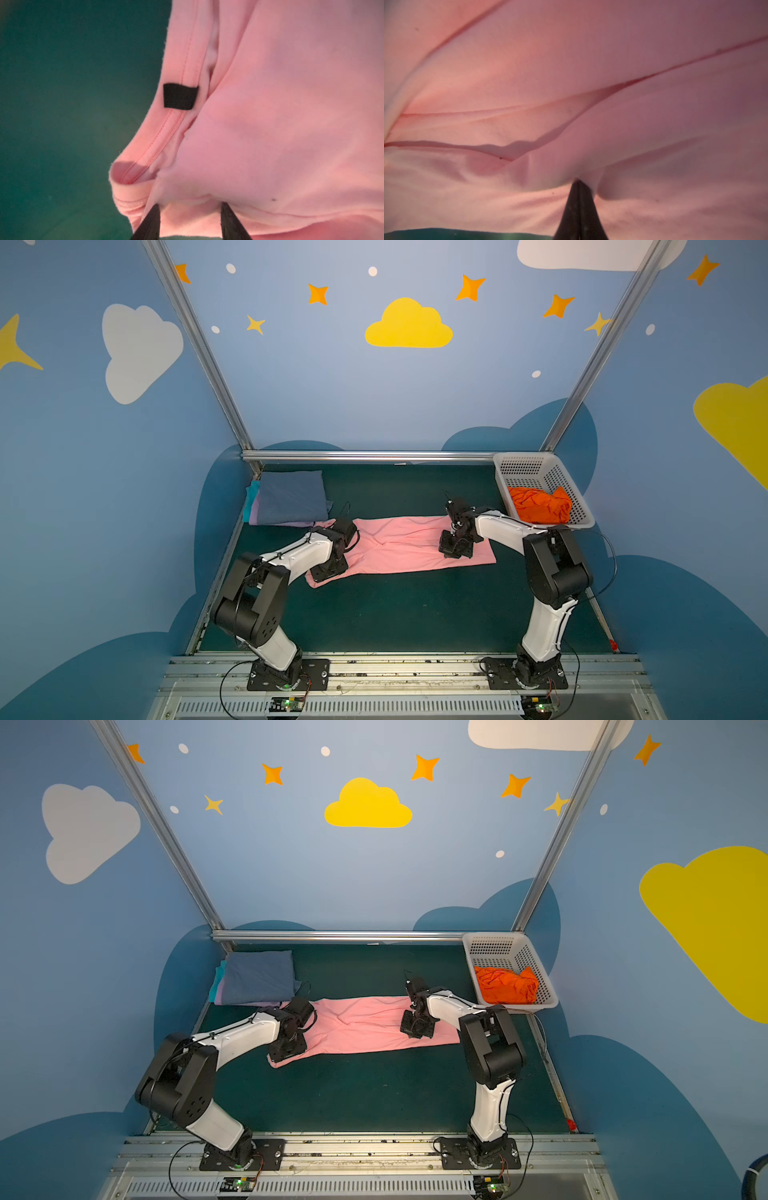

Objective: Fold and stack the t-shirts

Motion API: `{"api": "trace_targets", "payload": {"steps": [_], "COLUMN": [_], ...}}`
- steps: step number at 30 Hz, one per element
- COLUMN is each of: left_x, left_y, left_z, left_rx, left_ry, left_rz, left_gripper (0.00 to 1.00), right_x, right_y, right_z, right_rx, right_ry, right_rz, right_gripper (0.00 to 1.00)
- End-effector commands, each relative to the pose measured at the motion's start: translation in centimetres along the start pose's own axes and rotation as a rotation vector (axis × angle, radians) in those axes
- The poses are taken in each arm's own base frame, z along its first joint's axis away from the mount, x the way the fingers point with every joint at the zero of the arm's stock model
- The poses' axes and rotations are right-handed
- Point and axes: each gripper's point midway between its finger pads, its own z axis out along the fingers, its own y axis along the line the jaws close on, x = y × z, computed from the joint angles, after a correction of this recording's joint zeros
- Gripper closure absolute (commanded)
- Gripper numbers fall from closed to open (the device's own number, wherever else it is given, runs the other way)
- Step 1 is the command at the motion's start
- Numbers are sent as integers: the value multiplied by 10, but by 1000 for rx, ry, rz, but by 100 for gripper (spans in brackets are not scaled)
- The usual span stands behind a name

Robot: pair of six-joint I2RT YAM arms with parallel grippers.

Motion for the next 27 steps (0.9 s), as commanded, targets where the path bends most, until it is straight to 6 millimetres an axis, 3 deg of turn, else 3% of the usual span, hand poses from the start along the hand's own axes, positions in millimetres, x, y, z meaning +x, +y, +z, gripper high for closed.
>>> {"api": "trace_targets", "payload": {"steps": [1,3,7,15,16,19,20,22,27], "left_x": [3,3,-2,-45,-48,-49,-48,-46,-45], "left_y": [1,7,15,23,24,24,22,18,11], "left_z": [3,6,5,-28,-31,-33,-32,-30,-19], "left_rx": [2,-33,-71,-69,-63,-32,-13,17,49], "left_ry": [6,6,-16,-126,-130,-143,-143,-138,-130], "left_rz": [19,20,14,-40,-51,-63,-65,-60,-63], "left_gripper": [63,69,95,96,89,55,49,45,48], "right_x": [21,20,20,21,21,21,20,19,19], "right_y": [-50,-51,-52,-55,-55,-54,-53,-53,-52], "right_z": [14,14,14,17,17,17,17,17,17], "right_rx": [189,189,189,192,192,186,185,184,181], "right_ry": [73,73,79,91,91,90,89,93,98], "right_rz": [20,22,22,28,28,29,28,26,25], "right_gripper": [99,99,99,99,99,99,99,99,99]}}
